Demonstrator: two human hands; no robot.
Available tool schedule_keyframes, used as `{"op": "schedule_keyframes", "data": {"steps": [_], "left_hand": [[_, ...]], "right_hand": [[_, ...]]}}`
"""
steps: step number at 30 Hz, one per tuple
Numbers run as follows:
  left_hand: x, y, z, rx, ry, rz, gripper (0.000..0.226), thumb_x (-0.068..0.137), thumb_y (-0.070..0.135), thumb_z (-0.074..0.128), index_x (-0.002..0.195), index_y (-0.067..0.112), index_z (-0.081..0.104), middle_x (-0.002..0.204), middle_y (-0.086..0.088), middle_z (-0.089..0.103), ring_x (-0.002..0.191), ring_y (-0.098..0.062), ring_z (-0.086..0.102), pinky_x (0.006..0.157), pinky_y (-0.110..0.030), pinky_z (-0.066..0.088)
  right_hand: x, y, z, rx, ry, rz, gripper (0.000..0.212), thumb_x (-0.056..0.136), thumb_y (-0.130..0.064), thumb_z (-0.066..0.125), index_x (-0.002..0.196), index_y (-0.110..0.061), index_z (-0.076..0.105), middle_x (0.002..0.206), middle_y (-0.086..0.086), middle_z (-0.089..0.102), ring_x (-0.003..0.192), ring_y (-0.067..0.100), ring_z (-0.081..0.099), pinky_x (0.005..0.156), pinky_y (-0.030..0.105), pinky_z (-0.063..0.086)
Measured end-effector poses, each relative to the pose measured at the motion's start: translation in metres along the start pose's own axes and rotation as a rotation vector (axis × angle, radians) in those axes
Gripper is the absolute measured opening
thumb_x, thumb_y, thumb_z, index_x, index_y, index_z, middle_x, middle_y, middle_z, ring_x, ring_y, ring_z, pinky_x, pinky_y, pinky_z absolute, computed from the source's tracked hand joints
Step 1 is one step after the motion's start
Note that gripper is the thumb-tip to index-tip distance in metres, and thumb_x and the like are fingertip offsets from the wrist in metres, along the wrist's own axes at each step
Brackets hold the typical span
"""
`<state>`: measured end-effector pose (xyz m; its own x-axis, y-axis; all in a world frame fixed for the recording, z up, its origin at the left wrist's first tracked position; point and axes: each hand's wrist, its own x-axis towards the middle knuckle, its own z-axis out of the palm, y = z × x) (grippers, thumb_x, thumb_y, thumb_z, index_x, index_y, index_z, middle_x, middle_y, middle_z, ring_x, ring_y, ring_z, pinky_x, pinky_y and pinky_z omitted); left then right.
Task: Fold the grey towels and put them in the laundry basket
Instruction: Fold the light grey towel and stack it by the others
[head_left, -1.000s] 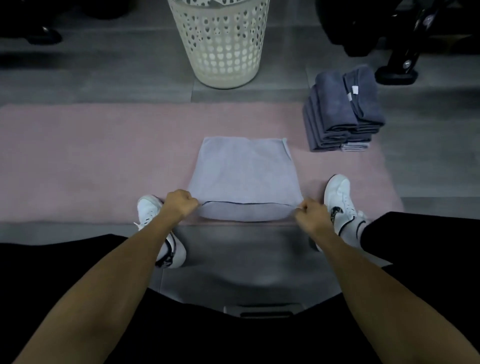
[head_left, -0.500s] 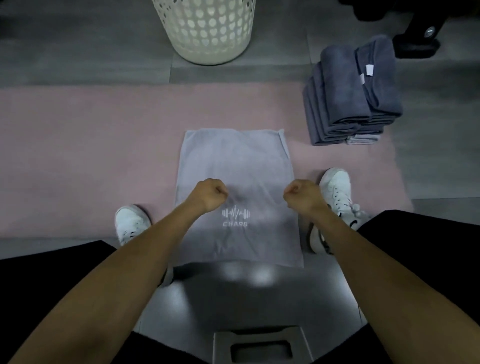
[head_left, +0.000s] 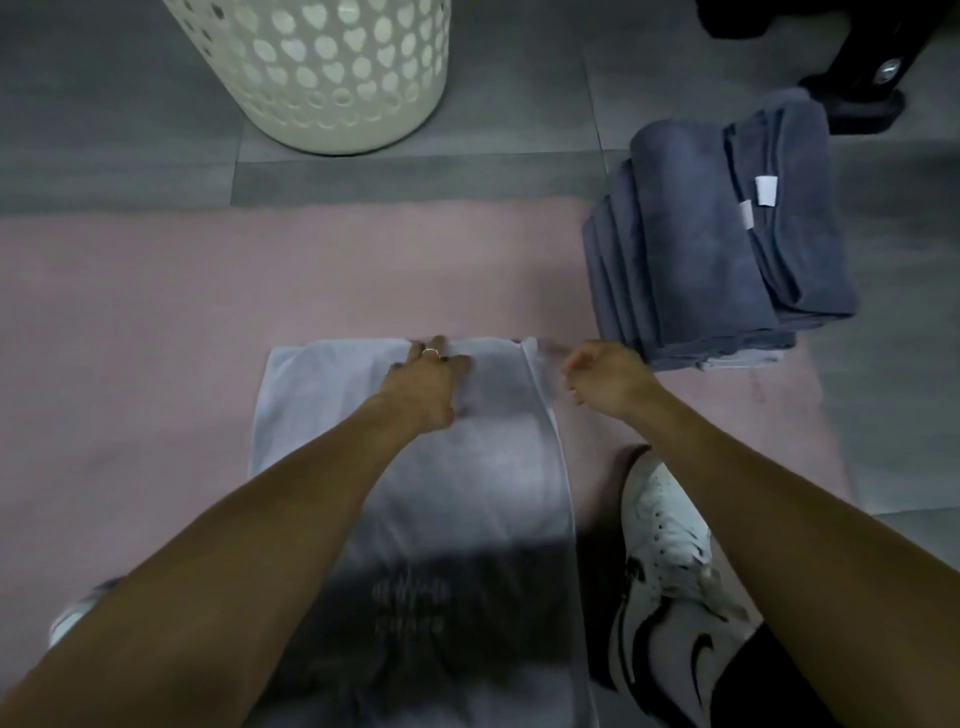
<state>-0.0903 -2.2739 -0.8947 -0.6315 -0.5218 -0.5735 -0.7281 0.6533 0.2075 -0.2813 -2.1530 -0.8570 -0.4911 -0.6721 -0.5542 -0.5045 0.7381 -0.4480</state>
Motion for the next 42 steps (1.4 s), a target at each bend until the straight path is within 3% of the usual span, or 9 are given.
{"op": "schedule_keyframes", "data": {"steps": [3,5,10,15,24,28,34,38,42], "left_hand": [[0.016,-0.001,0.015,0.071,-0.058,-0.012,0.088,0.085,0.032,0.067,0.152,0.034,0.010,0.159,-0.008,-0.012,0.147,-0.036,-0.004,0.114,-0.057,0.023],[0.022,-0.003,0.023,0.056,-0.076,-0.026,0.091,0.088,0.028,0.066,0.153,0.035,0.002,0.159,-0.008,-0.019,0.147,-0.037,-0.012,0.115,-0.059,0.017],[0.025,-0.008,0.024,0.086,-0.062,-0.010,0.094,0.088,0.028,0.066,0.153,0.035,-0.001,0.159,-0.008,-0.021,0.147,-0.037,-0.012,0.116,-0.057,0.020],[0.027,-0.011,0.025,0.094,-0.087,-0.022,0.097,0.088,0.032,0.066,0.152,0.039,-0.007,0.158,-0.005,-0.025,0.147,-0.034,-0.015,0.118,-0.053,0.018],[0.026,-0.011,0.020,0.093,-0.108,-0.024,0.101,0.085,0.033,0.070,0.152,0.040,-0.006,0.158,-0.004,-0.026,0.147,-0.031,-0.017,0.117,-0.052,0.020],[0.025,-0.011,0.021,0.084,-0.105,-0.027,0.102,0.085,0.033,0.071,0.152,0.040,-0.006,0.158,-0.002,-0.026,0.147,-0.030,-0.018,0.117,-0.052,0.021],[0.026,-0.013,0.021,0.078,-0.103,-0.018,0.102,0.085,0.035,0.071,0.152,0.040,-0.007,0.158,-0.001,-0.026,0.146,-0.029,-0.019,0.118,-0.051,0.021],[0.026,-0.014,0.022,0.069,-0.088,-0.015,0.103,0.084,0.036,0.072,0.152,0.040,-0.004,0.158,-0.001,-0.025,0.146,-0.027,-0.019,0.117,-0.049,0.024],[0.027,-0.014,0.023,0.057,-0.082,-0.016,0.102,0.084,0.035,0.072,0.152,0.040,-0.003,0.158,0.000,-0.025,0.146,-0.027,-0.019,0.117,-0.048,0.024]], "right_hand": [[0.014,-0.013,-0.008,-0.347,-0.169,-0.174,0.027,0.096,-0.012,0.046,0.117,-0.003,0.062,0.118,0.012,0.063,0.108,0.029,0.059,0.094,0.037,0.048],[0.025,-0.018,-0.014,-0.460,-0.238,-0.256,0.031,0.096,-0.012,0.046,0.125,-0.006,0.055,0.123,0.011,0.058,0.109,0.028,0.056,0.093,0.036,0.047],[0.062,-0.014,-0.007,-0.392,-0.294,-0.408,0.056,0.094,-0.010,0.051,0.148,-0.014,0.035,0.143,0.009,0.041,0.128,0.025,0.043,0.107,0.034,0.037],[0.081,-0.012,0.016,-0.295,-0.265,-0.516,0.026,0.093,-0.007,0.050,0.112,-0.015,0.065,0.116,0.002,0.058,0.104,0.020,0.055,0.092,0.036,0.048],[0.089,-0.012,0.018,-0.235,-0.086,-0.430,0.008,0.090,-0.014,0.060,0.097,-0.011,0.063,0.099,0.003,0.059,0.089,0.021,0.057,0.077,0.033,0.051],[0.088,-0.009,0.016,-0.176,-0.027,-0.314,0.011,0.087,-0.020,0.067,0.090,-0.013,0.059,0.090,0.004,0.063,0.081,0.020,0.059,0.072,0.032,0.052],[0.084,0.000,0.003,0.129,-0.147,-0.240,0.016,0.078,-0.011,0.075,0.080,-0.017,0.060,0.074,-0.005,0.061,0.066,0.009,0.056,0.053,0.016,0.044],[0.087,0.004,0.006,0.173,0.085,-0.180,0.026,0.077,0.004,0.064,0.066,-0.018,0.056,0.062,-0.005,0.057,0.056,0.009,0.052,0.051,0.021,0.045],[0.086,0.007,0.012,0.240,0.124,-0.151,0.029,0.080,0.008,0.060,0.066,-0.018,0.057,0.068,0.003,0.064,0.064,0.018,0.061,0.059,0.026,0.053]]}}
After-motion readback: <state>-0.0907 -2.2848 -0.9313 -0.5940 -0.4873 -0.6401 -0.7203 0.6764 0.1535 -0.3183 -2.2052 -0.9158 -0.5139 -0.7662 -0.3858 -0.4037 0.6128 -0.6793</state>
